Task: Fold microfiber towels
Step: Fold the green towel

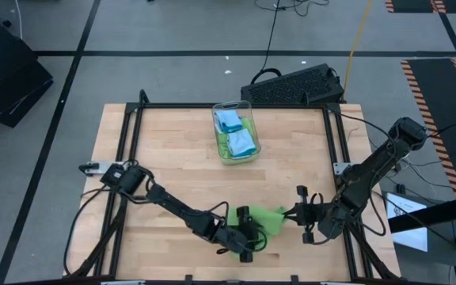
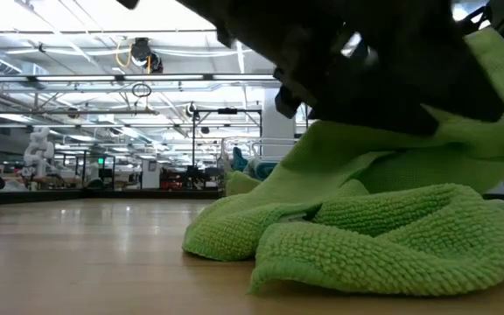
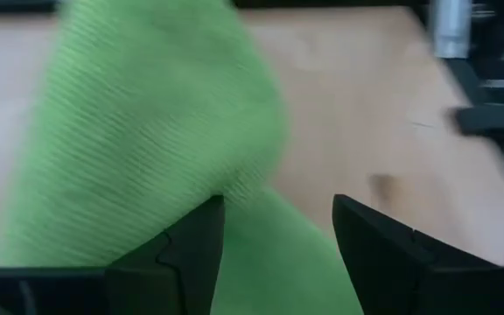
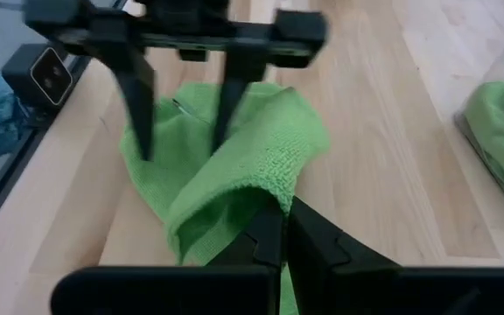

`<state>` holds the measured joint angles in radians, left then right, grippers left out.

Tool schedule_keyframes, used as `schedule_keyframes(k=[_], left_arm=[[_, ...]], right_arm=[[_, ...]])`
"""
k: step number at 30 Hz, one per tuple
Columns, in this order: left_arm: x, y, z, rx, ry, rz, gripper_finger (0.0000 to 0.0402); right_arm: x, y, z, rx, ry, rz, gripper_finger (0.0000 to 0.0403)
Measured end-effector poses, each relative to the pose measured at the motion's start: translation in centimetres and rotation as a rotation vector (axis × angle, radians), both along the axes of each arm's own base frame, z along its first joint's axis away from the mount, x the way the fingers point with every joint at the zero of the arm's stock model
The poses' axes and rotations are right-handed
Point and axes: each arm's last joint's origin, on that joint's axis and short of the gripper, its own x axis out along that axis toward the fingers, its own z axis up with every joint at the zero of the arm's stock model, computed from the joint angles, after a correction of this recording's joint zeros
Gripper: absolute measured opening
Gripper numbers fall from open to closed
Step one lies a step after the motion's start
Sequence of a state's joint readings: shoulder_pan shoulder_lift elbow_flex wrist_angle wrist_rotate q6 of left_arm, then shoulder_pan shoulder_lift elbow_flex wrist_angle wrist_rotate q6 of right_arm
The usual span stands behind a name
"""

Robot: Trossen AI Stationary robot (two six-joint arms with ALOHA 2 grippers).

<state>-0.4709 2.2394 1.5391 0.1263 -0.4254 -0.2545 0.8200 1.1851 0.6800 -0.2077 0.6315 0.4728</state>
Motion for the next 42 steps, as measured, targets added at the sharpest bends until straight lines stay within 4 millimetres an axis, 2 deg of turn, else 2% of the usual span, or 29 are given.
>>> schedule_keyframes(k=[2, 7, 14, 20, 23, 28, 30, 37, 42], left_arm=[[0.1, 0.3, 0.0, 0.056, -0.02, 0.036, 0.0216], [-0.3, 1.1, -0.4, 0.189, -0.008, 0.255, 0.0216], [-1.3, 1.5, -1.3, 0.243, 0.098, 0.298, 0.0216], [-1.3, 2.5, -1.7, 0.273, 0.141, 0.342, 0.0209], [-1.0, 2.9, -1.6, 0.282, 0.134, 0.338, 0.0173], [-1.0, 2.7, -1.4, 0.312, 0.151, 0.269, 0.004], [-1.1, 2.6, -1.0, 0.304, 0.156, 0.242, 0.0013], [-1.4, 2.6, 1.3, 0.249, 0.141, 0.197, 0.0004], [-1.2, 2.1, 1.9, 0.139, 0.14, 0.079, 0.0028]], right_arm=[[0.0, 0.0, 0.0, -0.005, -0.004, 0.007, 0.0004], [0.0, 0.0, 0.1, -0.016, 0.0, 0.018, 0.0004], [-0.3, -0.2, 0.4, 0.021, 0.011, 0.031, 0.0004], [-0.5, -0.1, 0.2, 0.079, 0.062, 0.058, 0.0004], [-0.6, -0.3, -0.3, 0.073, 0.075, 0.052, 0.0004], [-0.9, -0.5, -1.1, 0.083, 0.095, 0.031, 0.0004], [-0.9, -0.6, -1.1, 0.091, 0.097, 0.024, 0.0004], [-1.2, -0.8, -1.8, 0.111, 0.114, -0.006, 0.0004], [-1.4, -1.1, -2.6, 0.125, 0.132, -0.035, 0.0004]])
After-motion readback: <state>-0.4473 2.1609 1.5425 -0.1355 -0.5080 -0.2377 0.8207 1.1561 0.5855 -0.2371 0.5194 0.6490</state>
